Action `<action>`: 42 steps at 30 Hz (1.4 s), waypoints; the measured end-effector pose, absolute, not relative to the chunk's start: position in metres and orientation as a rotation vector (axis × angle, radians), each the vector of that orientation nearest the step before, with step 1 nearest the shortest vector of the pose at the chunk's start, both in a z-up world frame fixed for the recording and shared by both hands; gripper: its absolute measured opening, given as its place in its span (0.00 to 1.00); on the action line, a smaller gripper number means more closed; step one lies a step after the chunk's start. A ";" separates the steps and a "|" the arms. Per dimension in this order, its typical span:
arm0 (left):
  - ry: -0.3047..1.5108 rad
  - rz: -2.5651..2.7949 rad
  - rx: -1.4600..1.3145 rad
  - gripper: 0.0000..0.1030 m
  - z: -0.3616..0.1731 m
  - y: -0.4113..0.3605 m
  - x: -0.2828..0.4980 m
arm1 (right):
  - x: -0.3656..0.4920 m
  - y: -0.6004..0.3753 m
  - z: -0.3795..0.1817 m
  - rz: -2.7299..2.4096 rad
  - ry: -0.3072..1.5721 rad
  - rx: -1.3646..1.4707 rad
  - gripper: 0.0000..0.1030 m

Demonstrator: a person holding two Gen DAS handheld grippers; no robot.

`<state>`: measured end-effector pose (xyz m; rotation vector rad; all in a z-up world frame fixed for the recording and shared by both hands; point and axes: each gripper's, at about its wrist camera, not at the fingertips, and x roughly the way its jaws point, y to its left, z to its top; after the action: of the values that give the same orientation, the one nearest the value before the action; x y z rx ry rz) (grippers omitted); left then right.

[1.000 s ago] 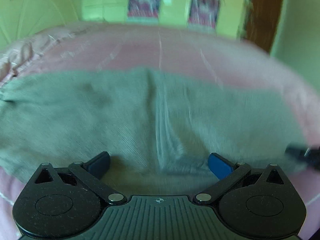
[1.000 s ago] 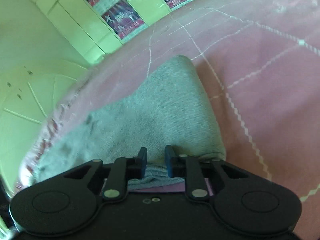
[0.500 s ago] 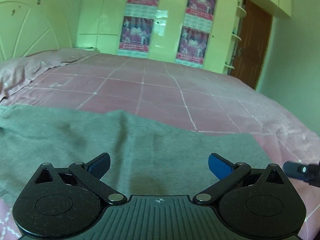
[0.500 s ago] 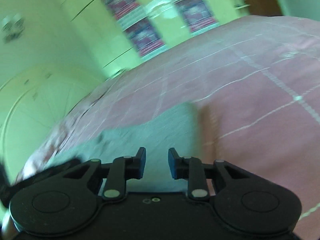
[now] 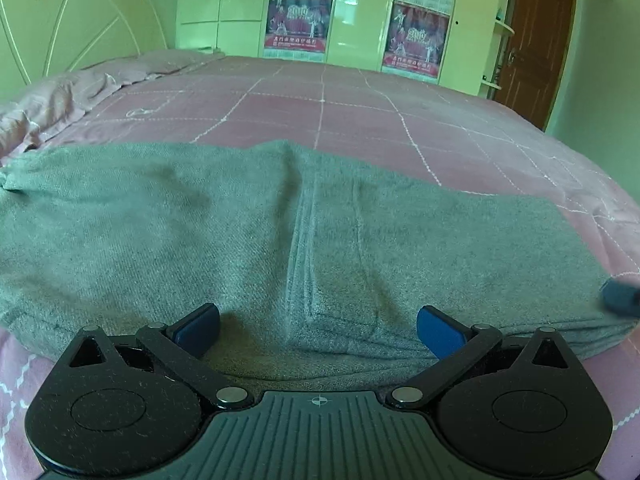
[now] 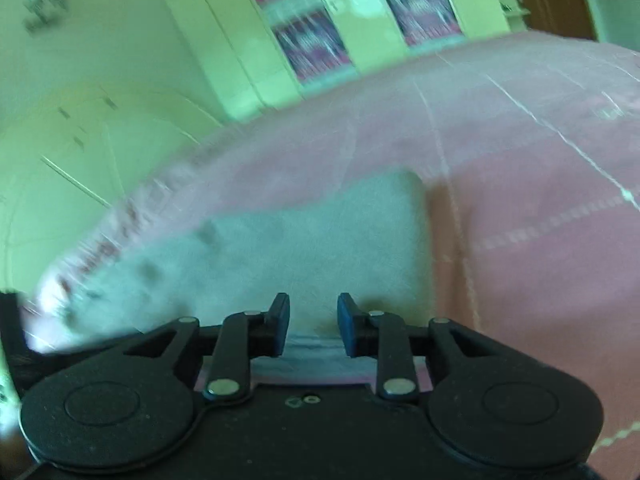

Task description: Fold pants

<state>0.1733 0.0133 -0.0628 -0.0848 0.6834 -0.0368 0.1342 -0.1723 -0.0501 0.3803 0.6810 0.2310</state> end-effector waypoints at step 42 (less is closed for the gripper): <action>0.776 -0.146 -0.012 1.00 -0.055 -0.014 0.289 | 0.241 -0.202 -0.032 0.069 0.585 0.210 0.23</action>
<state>0.2891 -0.0143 -0.0554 -0.0123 0.7757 -0.1457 0.2407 -0.2022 -0.0318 0.2098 0.5846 0.0694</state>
